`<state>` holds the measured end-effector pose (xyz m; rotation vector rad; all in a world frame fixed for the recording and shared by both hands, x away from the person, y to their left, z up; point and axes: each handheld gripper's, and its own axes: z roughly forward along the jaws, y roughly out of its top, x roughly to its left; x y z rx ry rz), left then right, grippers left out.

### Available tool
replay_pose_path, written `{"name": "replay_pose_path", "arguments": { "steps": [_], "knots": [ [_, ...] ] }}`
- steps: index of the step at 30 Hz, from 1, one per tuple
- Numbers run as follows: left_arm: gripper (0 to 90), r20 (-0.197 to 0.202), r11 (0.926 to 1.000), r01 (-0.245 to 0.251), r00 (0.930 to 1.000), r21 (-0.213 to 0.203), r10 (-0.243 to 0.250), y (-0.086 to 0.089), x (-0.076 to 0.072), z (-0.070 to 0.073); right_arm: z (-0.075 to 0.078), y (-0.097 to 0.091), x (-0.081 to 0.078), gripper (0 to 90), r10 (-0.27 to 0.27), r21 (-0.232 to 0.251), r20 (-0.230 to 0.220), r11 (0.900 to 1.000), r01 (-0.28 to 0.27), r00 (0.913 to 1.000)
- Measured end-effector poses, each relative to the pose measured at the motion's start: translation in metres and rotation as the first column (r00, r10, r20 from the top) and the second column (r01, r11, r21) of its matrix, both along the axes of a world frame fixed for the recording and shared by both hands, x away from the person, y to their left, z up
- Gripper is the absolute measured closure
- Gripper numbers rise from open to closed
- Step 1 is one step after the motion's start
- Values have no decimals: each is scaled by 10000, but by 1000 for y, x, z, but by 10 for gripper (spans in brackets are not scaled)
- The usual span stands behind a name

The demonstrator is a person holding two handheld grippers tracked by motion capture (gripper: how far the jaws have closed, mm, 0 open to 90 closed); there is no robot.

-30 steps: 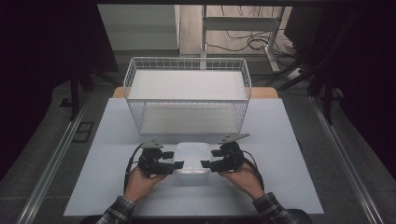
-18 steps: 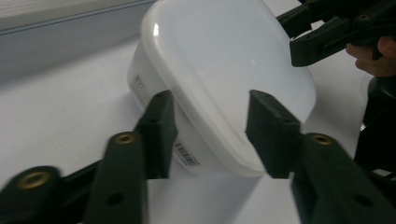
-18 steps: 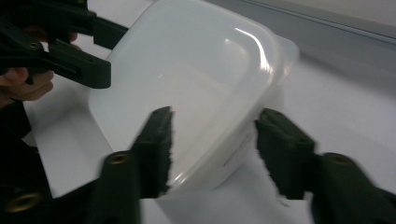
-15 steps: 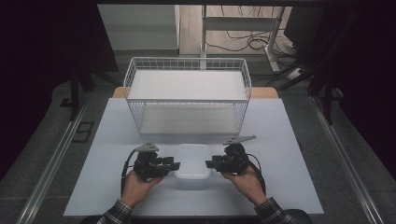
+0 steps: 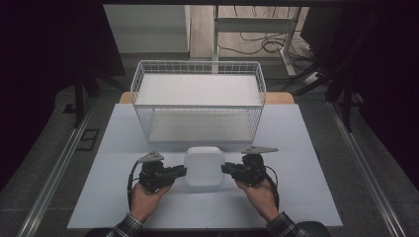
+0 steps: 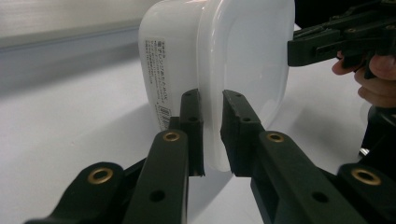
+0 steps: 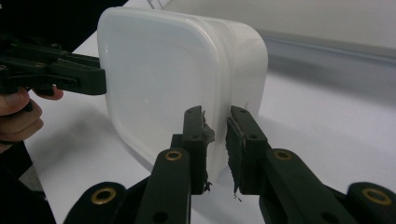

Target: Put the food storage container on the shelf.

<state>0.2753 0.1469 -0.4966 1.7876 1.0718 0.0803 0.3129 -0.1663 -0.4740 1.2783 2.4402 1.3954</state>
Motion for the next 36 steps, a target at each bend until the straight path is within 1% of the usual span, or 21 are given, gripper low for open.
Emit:
{"name": "replay_pose_path", "arguments": {
  "steps": [1,2,3,4,5,6,7,8,10,13,15,19,20,21,22,25,26,28,30,32,36],
  "knots": [
    [797,0,10000,0,10000,0,0,0,0,0,0,0,0,774,0,0,0,10000,0,10000],
    [797,123,10000,-57,9999,71,56,0,1,1,2,1,0,774,-22,9,180,10000,22,9998],
    [797,123,10000,-57,9999,71,56,0,1,1,2,1,0,774,-22,9,180,10000,22,9998],
    [797,158,9999,-93,9998,82,92,-1,1,2,4,2,0,773,-38,-74,406,10000,41,9992],
    [797,206,9999,-97,9997,104,95,-1,2,2,4,2,0,773,-38,-74,406,10000,41,9992],
    [797,287,9998,-132,9995,123,128,-1,4,4,7,2,1,773,-24,-141,603,9999,33,9982],
    [797,287,9998,-132,9995,123,128,-1,4,4,7,2,1,773,-24,-141,603,9999,33,9982],
    [797,370,9998,-139,9992,148,134,-1,7,6,9,3,3,773,0,-186,746,9998,14,9972],
    [797,430,9998,-150,9990,165,143,0,8,7,10,3,4,773,8,-183,788,9998,6,9969],
    [797,566,9995,-240,9981,226,227,0,13,11,14,5,9,773,50,-242,972,9997,-27,9953],
    [796,683,9991,-346,9971,263,327,3,18,14,19,9,15,772,108,-362,1232,9993,-64,9923],
    [795,740,9985,-454,9963,294,431,6,24,15,23,13,22,772,168,-431,1429,9990,-107,9896],
    [795,766,9982,-510,9959,317,484,8,29,17,24,16,27,772,177,-466,1516,9989,-107,9883],
    [795,766,9982,-510,9959,317,484,8,29,17,24,16,27,772,177,-466,1516,9989,-107,9883],
    [795,777,9978,-572,9955,337,544,9,33,18,25,19,32,771,180,-449,1587,9989,-110,9872],
    [795,809,9974,-615,9950,377,583,11,38,20,24,21,37,771,149,-428,1587,9991,-82,9872],
    [795,832,9969,-668,9945,424,632,11,43,21,24,22,43,769,138,-409,1569,9991,-75,9875],
    [795,832,9968,-681,9944,419,644,11,46,21,23,23,46,769,116,-400,1576,9992,-53,9874],
    [795,826,9966,-740,9941,369,707,11,55,22,23,23,55,768,62,-347,1593,9994,-7,9872],
    [794,839,9964,-759,9938,364,727,10,58,22,23,23,58,768,20,-352,1611,9994,37,9869],
    [794,859,9956,-797,9935,499,752,7,75,23,21,22,73,765,-198,-314,1545,9992,249,9878]
  ]
}}
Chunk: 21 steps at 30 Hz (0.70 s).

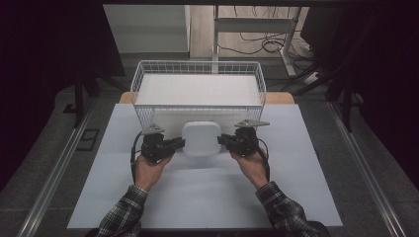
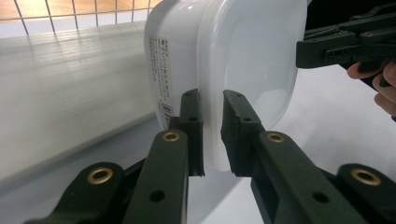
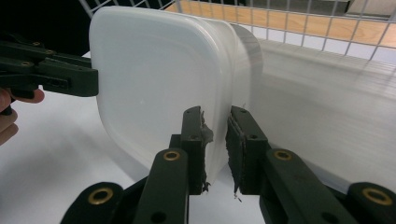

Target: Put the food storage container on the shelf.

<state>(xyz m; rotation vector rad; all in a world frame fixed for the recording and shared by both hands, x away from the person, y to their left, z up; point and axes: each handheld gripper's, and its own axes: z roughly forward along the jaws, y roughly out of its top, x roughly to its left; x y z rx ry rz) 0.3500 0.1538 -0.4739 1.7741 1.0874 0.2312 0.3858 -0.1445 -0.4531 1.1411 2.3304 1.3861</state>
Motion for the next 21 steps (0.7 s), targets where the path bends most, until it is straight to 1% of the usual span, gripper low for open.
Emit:
{"name": "replay_pose_path", "arguments": {
  "steps": [1,2,3,4,7,8,11,12,13,14,15,16,17,18,21],
  "knots": [
    [794,0,10000,0,10000,0,0,0,0,0,-1,0,3,765,-18,18,-11,10000,18,10000],
    [793,-33,10000,-65,10000,17,65,-1,5,0,-3,0,6,765,-72,42,-44,10000,72,10000],
    [793,-33,10000,-65,10000,17,65,-1,5,0,-3,0,6,765,-72,42,-44,10000,72,10000],
    [793,-75,10000,-21,10000,72,22,-2,10,-1,-5,-1,11,763,-110,66,-156,9999,111,9998],
    [793,-169,9999,-64,9998,80,66,-2,12,-4,-9,-1,14,763,-124,101,-244,9999,127,9996],
    [793,-247,9999,-127,9996,58,128,-1,14,-7,-11,0,17,762,-112,74,-334,9999,114,9994],
    [793,-294,9999,-167,9994,22,167,0,16,-10,-14,2,20,761,-102,-22,-341,9999,102,9994],
    [792,-396,9997,-228,9990,19,229,0,19,-13,-16,3,22,761,-137,-80,-422,9999,134,9990],
    [792,-396,9997,-228,9990,19,229,0,19,-13,-16,3,22,761,-137,-80,-422,9999,134,9990],
    [792,-511,9995,-309,9982,-72,305,-1,22,-15,-19,4,27,758,-156,-132,-486,9998,150,9987],
    [789,-511,9995,-309,9982,-72,305,-1,22,-15,-20,4,29,759,-137,-63,-521,9999,134,9985],
    [789,-646,9992,-273,9976,-284,254,2,25,-18,-20,3,30,759,-116,84,-589,9999,121,9982],
    [789,-646,9992,-273,9976,-284,254,2,25,-18,-19,3,31,758,-106,99,-631,9999,112,9980],
    [789,-747,9986,-298,9968,-426,266,4,27,-19,-19,4,31,757,-82,54,-626,9999,86,9980],
    [786,-835,9987,-318,9961,-398,284,4,28,-21,-18,5,32,754,-30,-71,-590,10000,25,9983]
  ]
}}
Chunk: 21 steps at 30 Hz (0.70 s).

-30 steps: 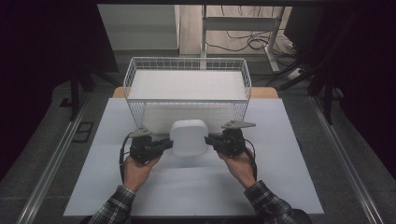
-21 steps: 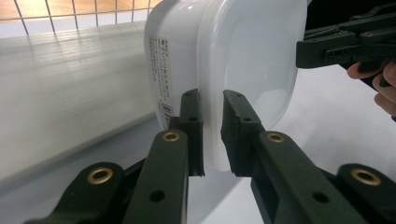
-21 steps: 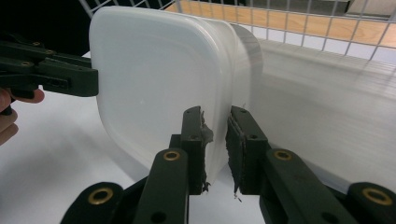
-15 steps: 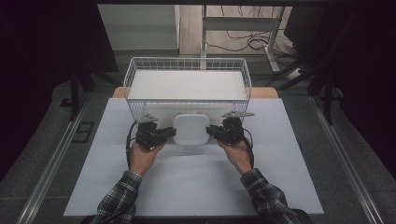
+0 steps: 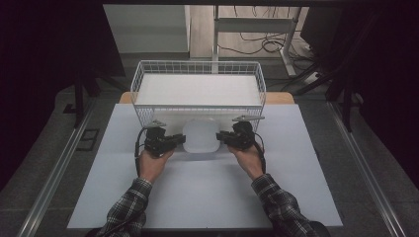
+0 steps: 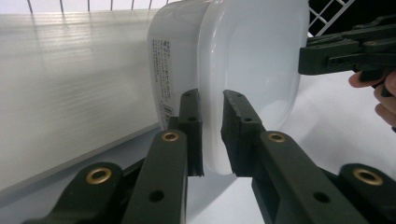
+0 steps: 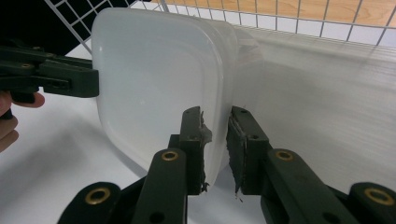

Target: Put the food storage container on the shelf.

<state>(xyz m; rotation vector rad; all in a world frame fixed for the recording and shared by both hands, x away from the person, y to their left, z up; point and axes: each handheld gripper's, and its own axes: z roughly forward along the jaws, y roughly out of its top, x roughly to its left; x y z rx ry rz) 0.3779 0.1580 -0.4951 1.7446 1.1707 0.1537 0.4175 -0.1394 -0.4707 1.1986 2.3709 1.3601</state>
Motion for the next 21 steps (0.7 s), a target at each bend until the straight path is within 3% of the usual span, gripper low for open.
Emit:
{"name": "replay_pose_path", "arguments": {
  "steps": [5,7,8,11,17,21],
  "knots": [
    [774,-6,10000,-15,10000,76,15,0,2,-5,0,4,0,730,126,-297,259,9995,-118,9996],
    [777,263,9998,-108,9996,138,105,0,2,-5,-1,5,2,695,97,-441,443,9990,-77,9990],
    [787,573,9992,-186,9982,366,165,-2,2,-4,-2,7,3,669,71,-619,469,9981,-42,9989],
    [775,889,9958,-341,9957,851,265,-6,4,0,-5,6,8,647,-98,-300,298,9995,107,9995],
    [678,1137,9934,-713,9916,900,609,-5,13,2,-2,10,12,637,-439,-495,857,9976,483,9953],
    [656,1394,9903,-1002,9865,965,862,-8,16,3,-2,11,16,614,-581,-498,964,9968,631,9936]
  ]
}}
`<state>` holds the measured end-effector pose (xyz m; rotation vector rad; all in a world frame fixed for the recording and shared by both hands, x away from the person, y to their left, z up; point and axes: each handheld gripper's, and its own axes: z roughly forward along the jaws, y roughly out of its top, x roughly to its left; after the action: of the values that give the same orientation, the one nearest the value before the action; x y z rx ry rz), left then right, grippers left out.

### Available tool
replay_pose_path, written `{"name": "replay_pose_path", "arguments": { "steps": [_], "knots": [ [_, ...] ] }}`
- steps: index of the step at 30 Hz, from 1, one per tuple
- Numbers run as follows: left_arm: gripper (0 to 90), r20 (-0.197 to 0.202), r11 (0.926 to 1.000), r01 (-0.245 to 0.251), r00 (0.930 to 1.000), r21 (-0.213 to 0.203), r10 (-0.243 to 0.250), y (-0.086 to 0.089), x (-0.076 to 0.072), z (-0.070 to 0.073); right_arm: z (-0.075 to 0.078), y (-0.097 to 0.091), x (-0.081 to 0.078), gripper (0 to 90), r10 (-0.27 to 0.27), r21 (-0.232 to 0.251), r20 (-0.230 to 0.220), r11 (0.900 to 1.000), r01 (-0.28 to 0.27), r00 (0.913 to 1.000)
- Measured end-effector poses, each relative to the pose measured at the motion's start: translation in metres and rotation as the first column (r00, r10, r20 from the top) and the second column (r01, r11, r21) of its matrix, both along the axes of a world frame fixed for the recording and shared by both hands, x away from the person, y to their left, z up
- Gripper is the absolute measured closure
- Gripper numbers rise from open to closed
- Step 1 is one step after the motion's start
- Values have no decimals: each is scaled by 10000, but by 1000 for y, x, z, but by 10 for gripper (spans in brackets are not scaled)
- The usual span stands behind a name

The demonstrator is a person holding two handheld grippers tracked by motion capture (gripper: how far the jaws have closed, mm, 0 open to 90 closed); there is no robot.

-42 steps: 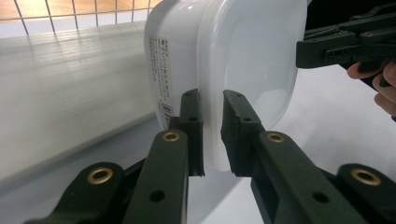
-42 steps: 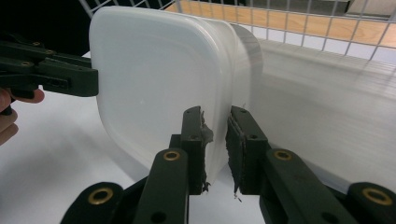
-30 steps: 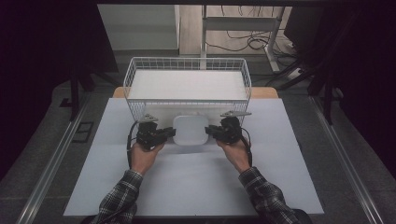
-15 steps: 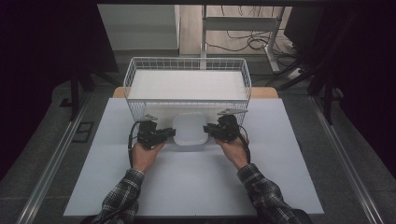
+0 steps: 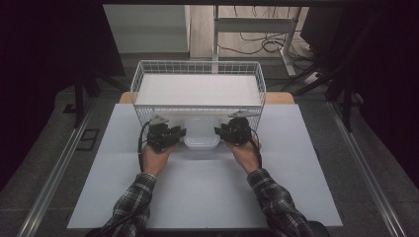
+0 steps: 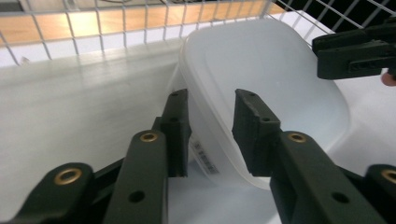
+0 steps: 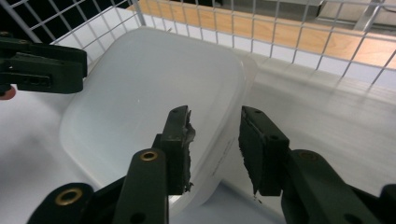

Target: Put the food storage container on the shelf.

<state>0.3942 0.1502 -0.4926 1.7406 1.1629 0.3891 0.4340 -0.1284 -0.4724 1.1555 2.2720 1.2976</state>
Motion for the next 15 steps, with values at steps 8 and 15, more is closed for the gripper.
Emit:
{"name": "replay_pose_path", "arguments": {
  "steps": [8,15],
  "knots": [
    [592,245,9999,142,9996,78,-144,1,0,8,7,-3,4,699,-13,227,128,9997,10,9999],
    [451,458,9987,497,9977,67,-500,1,-21,9,12,-8,-9,834,377,150,263,9992,-381,9989]
  ]
}}
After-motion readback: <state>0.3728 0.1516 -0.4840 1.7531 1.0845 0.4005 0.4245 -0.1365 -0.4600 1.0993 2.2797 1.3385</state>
